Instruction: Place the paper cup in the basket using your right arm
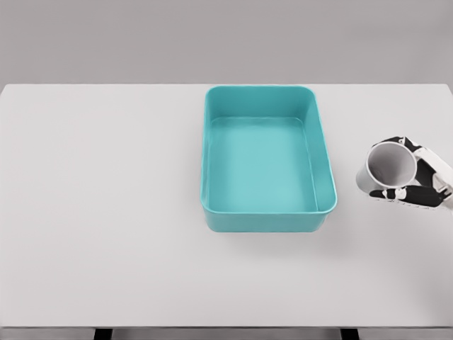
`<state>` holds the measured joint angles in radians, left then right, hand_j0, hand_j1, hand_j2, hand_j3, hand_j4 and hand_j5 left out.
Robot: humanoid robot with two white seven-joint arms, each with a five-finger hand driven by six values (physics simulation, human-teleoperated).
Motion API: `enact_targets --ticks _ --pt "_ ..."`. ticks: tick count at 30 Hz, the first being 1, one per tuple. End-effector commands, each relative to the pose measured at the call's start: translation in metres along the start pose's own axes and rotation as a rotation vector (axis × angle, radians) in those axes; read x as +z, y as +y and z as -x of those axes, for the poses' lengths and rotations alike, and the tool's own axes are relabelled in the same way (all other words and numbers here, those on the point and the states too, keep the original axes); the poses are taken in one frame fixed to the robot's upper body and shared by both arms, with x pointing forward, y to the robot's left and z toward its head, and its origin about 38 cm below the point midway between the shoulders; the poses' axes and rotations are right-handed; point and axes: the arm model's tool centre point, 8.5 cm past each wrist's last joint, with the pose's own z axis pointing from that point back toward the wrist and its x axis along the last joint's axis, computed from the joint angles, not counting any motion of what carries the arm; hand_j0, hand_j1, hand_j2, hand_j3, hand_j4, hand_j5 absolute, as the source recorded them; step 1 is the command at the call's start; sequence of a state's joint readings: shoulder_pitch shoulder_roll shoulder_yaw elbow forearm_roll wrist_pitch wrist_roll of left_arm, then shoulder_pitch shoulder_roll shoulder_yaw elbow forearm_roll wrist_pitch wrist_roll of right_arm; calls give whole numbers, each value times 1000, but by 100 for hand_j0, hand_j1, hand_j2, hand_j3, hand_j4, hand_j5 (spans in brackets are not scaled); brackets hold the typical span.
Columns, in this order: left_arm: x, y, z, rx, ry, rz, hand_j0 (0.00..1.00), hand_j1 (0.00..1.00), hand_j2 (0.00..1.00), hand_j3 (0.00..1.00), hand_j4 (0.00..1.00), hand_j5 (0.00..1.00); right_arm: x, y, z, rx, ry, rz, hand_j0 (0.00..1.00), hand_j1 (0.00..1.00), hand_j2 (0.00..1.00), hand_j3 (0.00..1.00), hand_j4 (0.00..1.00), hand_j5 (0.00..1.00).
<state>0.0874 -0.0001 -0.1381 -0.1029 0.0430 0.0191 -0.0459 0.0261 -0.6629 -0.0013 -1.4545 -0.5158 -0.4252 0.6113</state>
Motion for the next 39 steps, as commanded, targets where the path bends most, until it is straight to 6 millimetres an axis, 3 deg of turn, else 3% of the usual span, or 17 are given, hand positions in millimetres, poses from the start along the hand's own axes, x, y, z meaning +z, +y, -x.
enact_targets --ticks 1,5,12,20,30,39 --pt "0 0 0 0 -1 0 100 100 100 100 100 100 0 -1 -2 4 -12 1 43 43 43 43 43 43" --pt "0 0 0 0 -1 0 100 100 100 100 100 100 -12 -6 -14 61 -50 -10 43 43 43 43 43 43" --pt "0 0 0 0 1 0 100 100 100 100 100 100 -46 -10 -55 194 -150 -54 43 43 43 43 43 43" --pt "0 0 0 0 -1 0 100 100 100 100 100 100 -76 -9 -70 276 -187 -76 43 43 43 43 43 43" --pt "0 0 0 0 -1 0 100 100 100 100 100 100 -135 26 -84 341 -255 -140 43 43 43 43 43 43" --pt "0 0 0 0 1 0 100 100 100 100 100 100 -167 44 -97 451 -253 -236 43 43 43 43 43 43"
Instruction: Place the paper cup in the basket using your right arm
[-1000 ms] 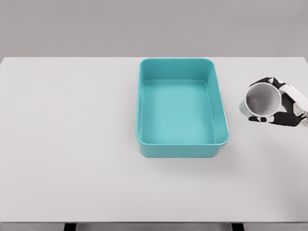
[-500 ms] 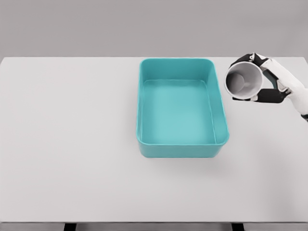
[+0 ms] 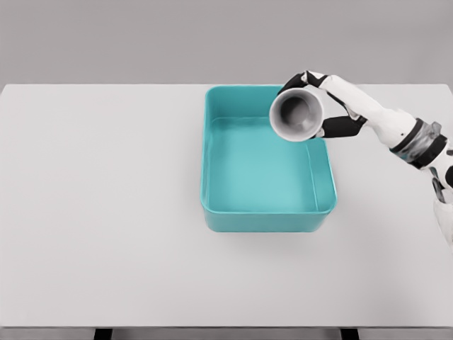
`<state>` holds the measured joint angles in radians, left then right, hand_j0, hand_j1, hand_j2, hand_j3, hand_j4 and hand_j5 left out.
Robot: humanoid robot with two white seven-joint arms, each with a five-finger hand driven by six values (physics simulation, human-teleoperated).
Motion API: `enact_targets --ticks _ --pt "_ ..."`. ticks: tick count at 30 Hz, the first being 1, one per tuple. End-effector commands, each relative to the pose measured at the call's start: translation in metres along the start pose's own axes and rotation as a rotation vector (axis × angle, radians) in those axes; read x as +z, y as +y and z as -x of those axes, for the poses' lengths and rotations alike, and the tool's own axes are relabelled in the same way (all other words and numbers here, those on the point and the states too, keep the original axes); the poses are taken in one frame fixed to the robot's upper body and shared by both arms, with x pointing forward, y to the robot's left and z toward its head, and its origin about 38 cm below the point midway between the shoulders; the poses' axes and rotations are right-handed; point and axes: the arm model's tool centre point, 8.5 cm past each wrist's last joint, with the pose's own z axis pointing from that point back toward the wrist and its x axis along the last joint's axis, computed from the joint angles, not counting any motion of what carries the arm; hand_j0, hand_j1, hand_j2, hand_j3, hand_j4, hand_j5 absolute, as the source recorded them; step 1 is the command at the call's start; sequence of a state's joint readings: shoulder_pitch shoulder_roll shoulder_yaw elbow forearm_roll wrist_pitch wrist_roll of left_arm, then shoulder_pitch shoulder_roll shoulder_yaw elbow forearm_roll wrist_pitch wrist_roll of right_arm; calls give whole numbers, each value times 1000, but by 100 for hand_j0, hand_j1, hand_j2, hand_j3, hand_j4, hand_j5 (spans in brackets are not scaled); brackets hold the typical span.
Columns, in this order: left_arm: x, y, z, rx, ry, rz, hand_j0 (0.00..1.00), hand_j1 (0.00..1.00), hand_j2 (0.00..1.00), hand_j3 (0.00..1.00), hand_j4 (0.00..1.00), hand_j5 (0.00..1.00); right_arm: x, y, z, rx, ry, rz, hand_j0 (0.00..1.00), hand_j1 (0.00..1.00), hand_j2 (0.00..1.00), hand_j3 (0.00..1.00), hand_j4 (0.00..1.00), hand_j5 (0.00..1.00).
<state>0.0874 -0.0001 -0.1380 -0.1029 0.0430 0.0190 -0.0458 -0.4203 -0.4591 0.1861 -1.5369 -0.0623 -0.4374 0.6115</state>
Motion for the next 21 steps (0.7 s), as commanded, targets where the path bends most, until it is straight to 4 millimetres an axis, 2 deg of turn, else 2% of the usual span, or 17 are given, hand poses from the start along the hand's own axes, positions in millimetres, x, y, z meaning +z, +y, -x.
enact_targets --ticks 1,9,12,21 --pt "0 0 0 0 0 0 100 100 100 100 100 100 -6 14 2 17 17 -51 43 43 43 43 43 43" --pt "0 0 0 0 0 0 100 100 100 100 100 100 -41 17 -4 151 57 -185 43 43 43 43 43 43" --pt "0 0 0 0 1 0 100 100 100 100 100 100 -51 27 1 196 96 -247 43 43 43 43 43 43" --pt "0 0 0 0 0 0 100 100 100 100 100 100 -58 42 15 319 173 -372 43 43 43 43 43 43"
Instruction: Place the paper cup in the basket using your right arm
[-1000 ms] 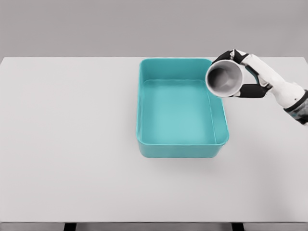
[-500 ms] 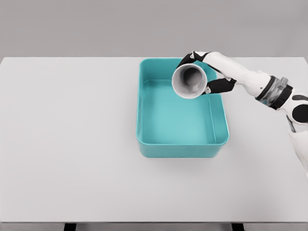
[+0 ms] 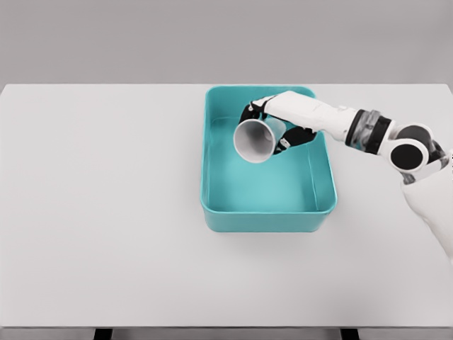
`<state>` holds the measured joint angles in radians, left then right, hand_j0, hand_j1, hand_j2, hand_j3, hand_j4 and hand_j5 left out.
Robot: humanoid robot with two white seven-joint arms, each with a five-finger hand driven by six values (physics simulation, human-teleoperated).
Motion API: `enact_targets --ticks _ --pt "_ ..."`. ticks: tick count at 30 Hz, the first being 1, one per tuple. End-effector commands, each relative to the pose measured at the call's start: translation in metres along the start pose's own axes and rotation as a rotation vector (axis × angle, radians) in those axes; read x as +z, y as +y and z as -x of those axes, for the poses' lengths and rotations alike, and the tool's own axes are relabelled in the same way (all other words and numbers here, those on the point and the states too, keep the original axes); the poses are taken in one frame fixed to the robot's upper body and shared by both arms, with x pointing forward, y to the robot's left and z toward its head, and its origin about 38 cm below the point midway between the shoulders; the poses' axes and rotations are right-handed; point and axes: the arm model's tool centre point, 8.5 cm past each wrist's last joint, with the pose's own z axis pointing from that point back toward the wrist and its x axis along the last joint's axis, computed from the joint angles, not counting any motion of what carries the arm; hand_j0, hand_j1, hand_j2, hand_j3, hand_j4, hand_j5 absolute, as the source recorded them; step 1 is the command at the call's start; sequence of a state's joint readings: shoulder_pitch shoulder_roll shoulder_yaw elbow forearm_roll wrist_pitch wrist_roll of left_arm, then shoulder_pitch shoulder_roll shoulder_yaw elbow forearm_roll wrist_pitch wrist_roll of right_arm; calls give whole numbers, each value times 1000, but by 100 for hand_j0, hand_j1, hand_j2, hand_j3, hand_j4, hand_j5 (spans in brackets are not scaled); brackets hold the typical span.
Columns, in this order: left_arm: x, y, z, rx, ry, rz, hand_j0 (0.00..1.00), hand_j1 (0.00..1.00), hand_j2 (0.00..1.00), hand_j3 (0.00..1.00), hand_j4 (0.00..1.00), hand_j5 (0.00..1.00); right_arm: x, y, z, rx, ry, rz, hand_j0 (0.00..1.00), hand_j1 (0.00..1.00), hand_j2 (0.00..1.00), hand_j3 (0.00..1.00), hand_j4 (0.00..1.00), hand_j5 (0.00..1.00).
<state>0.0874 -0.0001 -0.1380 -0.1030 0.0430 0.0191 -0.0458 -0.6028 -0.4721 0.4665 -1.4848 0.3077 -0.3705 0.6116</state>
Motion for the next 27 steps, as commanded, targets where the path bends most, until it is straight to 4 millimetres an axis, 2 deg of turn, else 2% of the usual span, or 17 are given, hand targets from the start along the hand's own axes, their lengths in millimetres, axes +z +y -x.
enact_targets --ticks 1,4,8,9,11,13,22,24,27 --pt "0 0 0 0 -1 0 100 100 100 100 100 100 -5 12 2 16 17 -48 43 43 43 43 43 43" --pt "0 0 0 0 1 0 100 100 100 100 100 100 -15 15 -1 43 9 -91 43 43 43 43 43 43" --pt "0 0 0 0 -1 0 100 100 100 100 100 100 -18 21 0 63 19 -116 45 45 45 45 45 45" --pt "0 0 0 0 1 0 100 100 100 100 100 100 -18 21 0 62 20 -116 50 50 50 50 50 50" --pt "0 0 0 0 1 0 100 100 100 100 100 100 -18 20 -1 65 19 -115 74 74 74 74 74 74" --pt "0 0 0 0 -1 0 100 100 100 100 100 100 -17 19 -1 68 19 -114 79 79 79 79 79 79" --pt "0 0 0 0 -1 0 100 100 100 100 100 100 -8 13 -1 100 25 -116 81 81 81 81 81 81" --pt "0 0 0 0 -1 0 100 100 100 100 100 100 5 6 -1 135 38 -123 80 80 80 80 80 80" --pt "0 0 0 0 1 0 100 100 100 100 100 100 11 3 -2 156 40 -127 80 80 80 80 80 80"
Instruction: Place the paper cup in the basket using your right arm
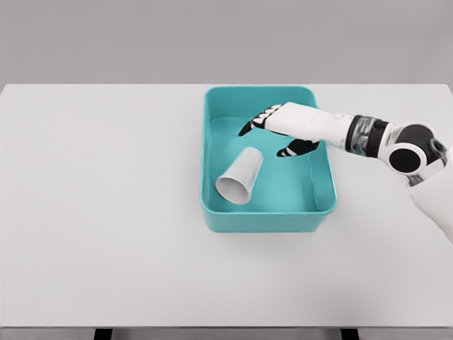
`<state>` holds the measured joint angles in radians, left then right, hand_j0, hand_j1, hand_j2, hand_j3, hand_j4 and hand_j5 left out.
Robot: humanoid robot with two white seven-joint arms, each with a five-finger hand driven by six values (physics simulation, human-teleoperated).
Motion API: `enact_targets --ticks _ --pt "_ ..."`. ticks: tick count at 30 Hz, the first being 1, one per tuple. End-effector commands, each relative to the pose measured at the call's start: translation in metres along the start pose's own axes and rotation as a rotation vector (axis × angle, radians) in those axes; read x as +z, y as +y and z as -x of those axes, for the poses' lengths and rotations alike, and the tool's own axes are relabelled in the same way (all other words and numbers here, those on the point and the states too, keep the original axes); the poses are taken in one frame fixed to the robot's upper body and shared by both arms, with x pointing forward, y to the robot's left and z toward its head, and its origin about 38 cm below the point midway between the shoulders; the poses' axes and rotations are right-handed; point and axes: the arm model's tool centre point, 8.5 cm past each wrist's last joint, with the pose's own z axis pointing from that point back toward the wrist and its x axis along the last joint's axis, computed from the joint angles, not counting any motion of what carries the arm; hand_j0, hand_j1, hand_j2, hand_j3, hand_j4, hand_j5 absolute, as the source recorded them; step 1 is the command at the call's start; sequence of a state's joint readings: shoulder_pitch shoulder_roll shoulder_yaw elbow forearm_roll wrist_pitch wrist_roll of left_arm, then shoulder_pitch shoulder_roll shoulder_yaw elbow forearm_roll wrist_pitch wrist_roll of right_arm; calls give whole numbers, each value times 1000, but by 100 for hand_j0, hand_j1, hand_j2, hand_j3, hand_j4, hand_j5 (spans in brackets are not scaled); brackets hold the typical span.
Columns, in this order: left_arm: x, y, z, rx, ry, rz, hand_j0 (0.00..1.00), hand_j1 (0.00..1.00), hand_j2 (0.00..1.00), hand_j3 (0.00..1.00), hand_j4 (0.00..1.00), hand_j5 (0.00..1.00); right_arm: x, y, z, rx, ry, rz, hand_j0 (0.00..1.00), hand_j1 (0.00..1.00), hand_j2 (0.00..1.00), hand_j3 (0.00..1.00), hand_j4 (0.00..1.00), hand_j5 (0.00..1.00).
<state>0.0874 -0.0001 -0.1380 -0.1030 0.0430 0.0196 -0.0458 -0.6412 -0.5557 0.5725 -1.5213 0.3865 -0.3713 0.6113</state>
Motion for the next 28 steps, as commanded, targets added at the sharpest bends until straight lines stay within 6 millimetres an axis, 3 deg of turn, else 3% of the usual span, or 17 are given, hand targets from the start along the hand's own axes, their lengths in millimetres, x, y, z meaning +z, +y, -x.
enact_targets --ticks 1,2,5,8,13,18,28 --pt "0 0 0 0 1 0 100 100 100 100 100 100 8 -5 -1 17 2 4 83 83 83 83 83 83" --pt "0 0 0 0 -1 0 100 100 100 100 100 100 9 -8 -1 8 -1 15 98 98 98 98 98 98" --pt "0 0 0 0 -1 0 100 100 100 100 100 100 32 -35 2 -51 -25 147 100 100 100 100 100 100" --pt "0 0 0 0 1 0 100 100 100 100 100 100 61 -45 2 -177 -97 252 100 100 100 100 100 100" --pt "0 0 0 0 -1 0 100 100 100 100 100 100 98 -29 14 -333 -107 337 100 100 100 100 100 100" --pt "0 0 0 0 1 0 100 100 100 100 100 100 150 -13 18 -477 -113 435 100 100 100 100 100 100" --pt "0 0 0 6 -1 0 100 100 100 100 100 100 158 -7 19 -486 -91 425 100 100 100 100 100 100"
